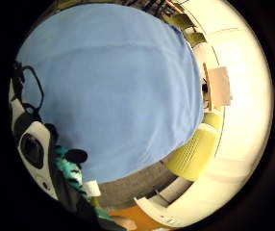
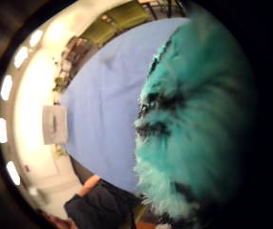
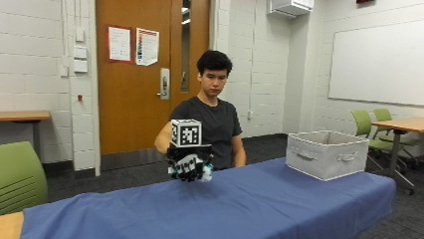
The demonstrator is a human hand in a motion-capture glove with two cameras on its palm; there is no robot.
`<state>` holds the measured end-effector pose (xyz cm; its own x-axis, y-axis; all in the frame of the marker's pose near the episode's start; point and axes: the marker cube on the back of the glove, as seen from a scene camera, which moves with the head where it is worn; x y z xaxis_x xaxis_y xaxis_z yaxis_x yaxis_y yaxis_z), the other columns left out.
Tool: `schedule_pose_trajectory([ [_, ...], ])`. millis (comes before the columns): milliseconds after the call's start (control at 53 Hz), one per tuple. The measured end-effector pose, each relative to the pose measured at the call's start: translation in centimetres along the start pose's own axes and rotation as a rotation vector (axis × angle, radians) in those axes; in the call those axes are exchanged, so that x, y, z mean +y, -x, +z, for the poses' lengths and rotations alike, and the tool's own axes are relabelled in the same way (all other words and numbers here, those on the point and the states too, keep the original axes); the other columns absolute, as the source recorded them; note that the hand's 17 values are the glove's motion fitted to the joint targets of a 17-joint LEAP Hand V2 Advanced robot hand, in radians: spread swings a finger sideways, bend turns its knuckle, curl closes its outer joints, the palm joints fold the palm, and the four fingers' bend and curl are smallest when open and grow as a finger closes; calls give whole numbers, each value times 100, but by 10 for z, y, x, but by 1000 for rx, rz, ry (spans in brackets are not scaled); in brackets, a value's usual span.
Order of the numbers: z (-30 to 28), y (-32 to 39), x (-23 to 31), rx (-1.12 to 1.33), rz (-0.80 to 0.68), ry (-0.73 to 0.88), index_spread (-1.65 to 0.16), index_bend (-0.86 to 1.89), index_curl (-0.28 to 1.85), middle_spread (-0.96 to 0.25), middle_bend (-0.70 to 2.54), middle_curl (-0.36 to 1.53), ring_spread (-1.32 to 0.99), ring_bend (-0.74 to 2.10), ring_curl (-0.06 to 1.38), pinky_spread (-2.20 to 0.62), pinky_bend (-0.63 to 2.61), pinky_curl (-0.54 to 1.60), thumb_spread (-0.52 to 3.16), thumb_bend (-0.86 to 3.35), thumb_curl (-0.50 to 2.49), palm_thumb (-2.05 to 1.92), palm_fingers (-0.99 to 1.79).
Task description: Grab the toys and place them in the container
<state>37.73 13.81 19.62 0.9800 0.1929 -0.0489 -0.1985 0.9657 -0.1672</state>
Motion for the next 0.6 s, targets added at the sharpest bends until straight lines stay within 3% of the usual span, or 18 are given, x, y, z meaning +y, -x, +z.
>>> schedule_pose_trajectory([
  [57,-19,5,-10,21,-1,-19,-31,7,33,-35,79,61,-41,117,46,-46,80,36,100,21,54,63,120],
  [132,-50,22,-22,33,137,-87,-31,7,30,-35,90,65,-39,122,47,-47,80,36,97,19,57,64,122],
  [226,-110,49,-28,19,-20,-121,-31,9,27,-35,99,68,-37,127,49,-48,81,37,94,19,61,66,120],
  [604,-267,217,-36,-7,-204,-286,-32,13,17,-32,109,69,-35,132,49,-49,82,39,88,16,74,69,116],
])
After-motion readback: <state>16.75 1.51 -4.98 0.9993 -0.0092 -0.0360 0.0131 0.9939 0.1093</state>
